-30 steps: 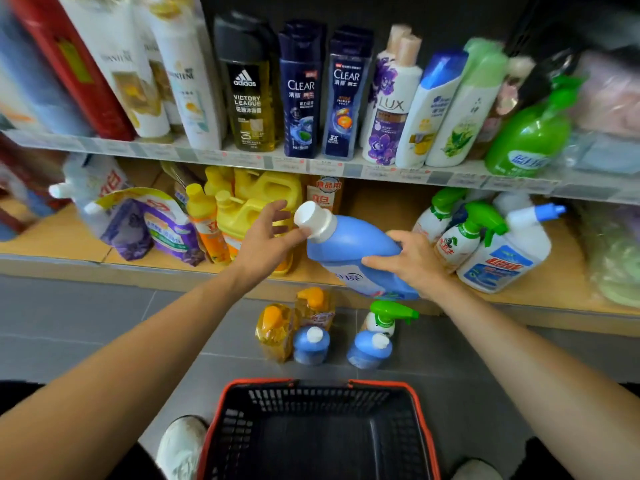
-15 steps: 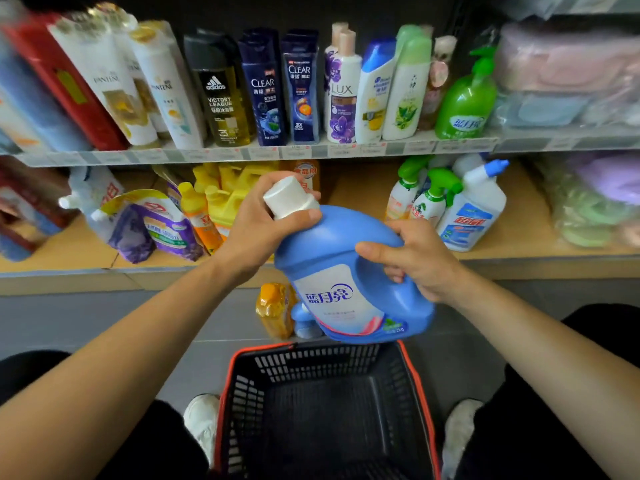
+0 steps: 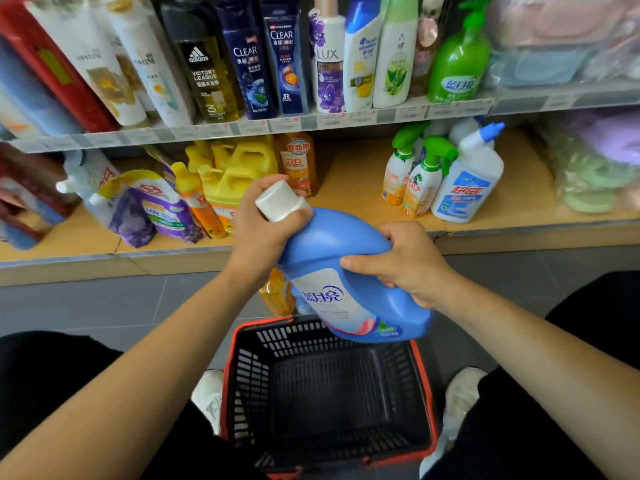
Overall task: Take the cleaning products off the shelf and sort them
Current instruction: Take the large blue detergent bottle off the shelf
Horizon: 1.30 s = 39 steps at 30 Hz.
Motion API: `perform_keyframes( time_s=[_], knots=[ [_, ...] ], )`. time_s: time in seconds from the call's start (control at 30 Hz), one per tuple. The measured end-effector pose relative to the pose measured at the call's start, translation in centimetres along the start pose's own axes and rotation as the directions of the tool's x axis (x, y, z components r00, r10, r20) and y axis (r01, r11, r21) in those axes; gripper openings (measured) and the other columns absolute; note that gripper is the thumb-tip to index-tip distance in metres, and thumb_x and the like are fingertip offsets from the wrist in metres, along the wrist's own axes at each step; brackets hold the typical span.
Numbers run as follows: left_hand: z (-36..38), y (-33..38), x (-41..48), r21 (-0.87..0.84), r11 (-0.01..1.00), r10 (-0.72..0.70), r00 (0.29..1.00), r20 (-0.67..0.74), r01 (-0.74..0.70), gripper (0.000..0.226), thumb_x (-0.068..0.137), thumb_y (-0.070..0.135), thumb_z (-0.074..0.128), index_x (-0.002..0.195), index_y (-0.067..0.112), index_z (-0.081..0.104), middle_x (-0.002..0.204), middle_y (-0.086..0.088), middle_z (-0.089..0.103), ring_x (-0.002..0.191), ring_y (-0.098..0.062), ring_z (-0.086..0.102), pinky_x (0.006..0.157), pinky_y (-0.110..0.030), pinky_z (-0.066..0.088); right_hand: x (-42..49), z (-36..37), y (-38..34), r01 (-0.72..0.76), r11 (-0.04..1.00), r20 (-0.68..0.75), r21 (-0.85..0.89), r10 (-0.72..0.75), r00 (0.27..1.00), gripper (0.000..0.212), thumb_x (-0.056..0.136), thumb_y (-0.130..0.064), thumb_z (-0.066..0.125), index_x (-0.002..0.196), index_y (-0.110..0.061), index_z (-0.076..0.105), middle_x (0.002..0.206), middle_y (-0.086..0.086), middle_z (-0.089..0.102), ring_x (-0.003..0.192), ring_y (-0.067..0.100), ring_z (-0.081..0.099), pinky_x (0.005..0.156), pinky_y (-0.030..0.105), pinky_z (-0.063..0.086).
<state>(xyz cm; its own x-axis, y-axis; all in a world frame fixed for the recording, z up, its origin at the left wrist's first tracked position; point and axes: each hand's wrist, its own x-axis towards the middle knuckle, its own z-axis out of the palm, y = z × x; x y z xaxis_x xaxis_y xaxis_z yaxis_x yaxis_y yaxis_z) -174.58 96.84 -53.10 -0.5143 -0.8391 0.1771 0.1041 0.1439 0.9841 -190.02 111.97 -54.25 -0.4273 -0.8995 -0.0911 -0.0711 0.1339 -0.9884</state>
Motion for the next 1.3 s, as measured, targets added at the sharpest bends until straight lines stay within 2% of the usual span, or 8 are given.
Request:
perform_keyframes(
  time_s=[0.17, 0.4, 0.5, 0.67, 0.87, 0.97, 1.1, 1.3],
  knots=[
    [1.8, -1.2, -0.7, 0.115, 0.992, -0.012, 0.965, -0.262, 0.044, 0.051, 0.072, 0.028, 0.082, 0.115, 0.023, 0.055, 0.107, -0.008, 0.067, 0.089, -0.013, 0.065, 0.075, -0.030, 0.056, 0.2, 0.2, 0.0, 0.136, 0.920, -0.084, -0.366, -0.178, 0.980, 0.049, 0.066, -0.034, 0.092, 0.058, -0.008, 0.052, 0.057, -0.004, 0.040, 0.056, 0.009, 0.033, 0.052, 0.032, 0.024],
    [0.3, -1.6, 1.2, 0.143, 0.986, -0.078, 0.996, -0.034, 0.082, 0.044, 0.078, 0.028, 0.082, 0.116, 0.021, 0.060, 0.115, -0.009, 0.066, 0.095, -0.016, 0.064, 0.075, -0.030, 0.054, 0.5, -0.4, 0.5, 0.193, 0.879, -0.081, -0.437, -0.252, 0.964, 0.048, 0.069, -0.036, 0.090, 0.060, -0.005, 0.054, 0.054, 0.001, 0.040, 0.054, 0.006, 0.029, 0.049, 0.024, 0.021],
    [-0.4, -1.0, 1.9, 0.098, 0.992, -0.091, 0.987, 0.133, 0.079, 0.055, 0.080, 0.024, 0.077, 0.131, 0.024, 0.055, 0.128, -0.011, 0.063, 0.115, -0.025, 0.063, 0.092, -0.038, 0.056, 0.9, -1.1, 0.5, 0.152, 0.923, -0.090, -0.354, -0.196, 0.976, 0.040, 0.070, -0.036, 0.090, 0.070, -0.004, 0.066, 0.057, 0.006, 0.058, 0.054, 0.004, 0.041, 0.050, 0.027, 0.032],
    [-0.7, -1.0, 2.3, 0.001, 1.000, -0.026, 0.961, 0.276, 0.027, 0.062, 0.098, 0.018, 0.059, 0.154, 0.024, 0.031, 0.150, -0.005, 0.052, 0.136, -0.015, 0.053, 0.109, -0.031, 0.047, 1.4, -2.0, 0.4, 0.093, 0.996, -0.104, 0.009, -0.092, 0.990, 0.048, 0.069, -0.033, 0.087, 0.070, 0.004, 0.057, 0.043, 0.000, 0.044, 0.038, 0.014, 0.038, 0.042, 0.027, 0.031],
    [-0.2, -3.7, 0.6, 0.025, 0.939, -0.334, 0.891, 0.309, 0.343, 0.048, 0.090, 0.066, 0.050, 0.132, 0.044, 0.058, 0.131, 0.008, 0.067, 0.116, -0.015, 0.067, 0.087, -0.031, 0.057, 1.5, -2.1, -0.7, 0.028, 0.929, -0.095, 0.368, 0.007, 0.995, 0.033, 0.074, -0.022, 0.083, 0.058, -0.017, 0.054, 0.047, 0.001, 0.037, 0.036, 0.014, 0.032, 0.040, 0.021, 0.030],
    [0.2, -5.1, -0.9, 0.035, 0.918, -0.379, 0.850, 0.367, 0.394, 0.036, 0.086, 0.061, 0.059, 0.119, 0.049, 0.066, 0.126, 0.012, 0.070, 0.110, -0.006, 0.067, 0.081, -0.024, 0.055, 1.5, -2.4, -1.5, 0.039, 0.910, -0.143, 0.412, 0.022, 0.990, 0.036, 0.072, -0.026, 0.080, 0.061, -0.014, 0.049, 0.050, 0.002, 0.038, 0.037, 0.013, 0.032, 0.040, 0.020, 0.029],
    [0.8, -6.1, -2.5, 0.062, 0.890, -0.429, 0.785, 0.447, 0.451, 0.050, 0.087, 0.049, 0.066, 0.134, 0.039, 0.054, 0.131, 0.010, 0.068, 0.116, -0.009, 0.066, 0.082, -0.027, 0.056, 1.6, -2.9, -1.7, 0.023, 0.894, -0.181, 0.448, 0.066, 0.981, 0.034, 0.075, -0.026, 0.077, 0.065, -0.011, 0.049, 0.056, 0.004, 0.039, 0.041, 0.014, 0.033, 0.041, 0.022, 0.031],
    [1.5, -6.8, -3.3, 0.048, 0.797, -0.566, 0.716, 0.409, 0.603, 0.036, 0.084, 0.054, 0.066, 0.114, 0.036, 0.071, 0.114, 0.002, 0.076, 0.095, -0.014, 0.073, 0.070, -0.028, 0.057, 1.7, -3.7, -0.8, -0.034, 0.889, -0.047, 0.456, 0.063, 0.997, 0.022, 0.090, -0.010, 0.066, 0.105, 0.006, 0.061, 0.067, 0.005, 0.056, 0.054, 0.014, 0.051, 0.053, 0.025, 0.047]
  ],
)
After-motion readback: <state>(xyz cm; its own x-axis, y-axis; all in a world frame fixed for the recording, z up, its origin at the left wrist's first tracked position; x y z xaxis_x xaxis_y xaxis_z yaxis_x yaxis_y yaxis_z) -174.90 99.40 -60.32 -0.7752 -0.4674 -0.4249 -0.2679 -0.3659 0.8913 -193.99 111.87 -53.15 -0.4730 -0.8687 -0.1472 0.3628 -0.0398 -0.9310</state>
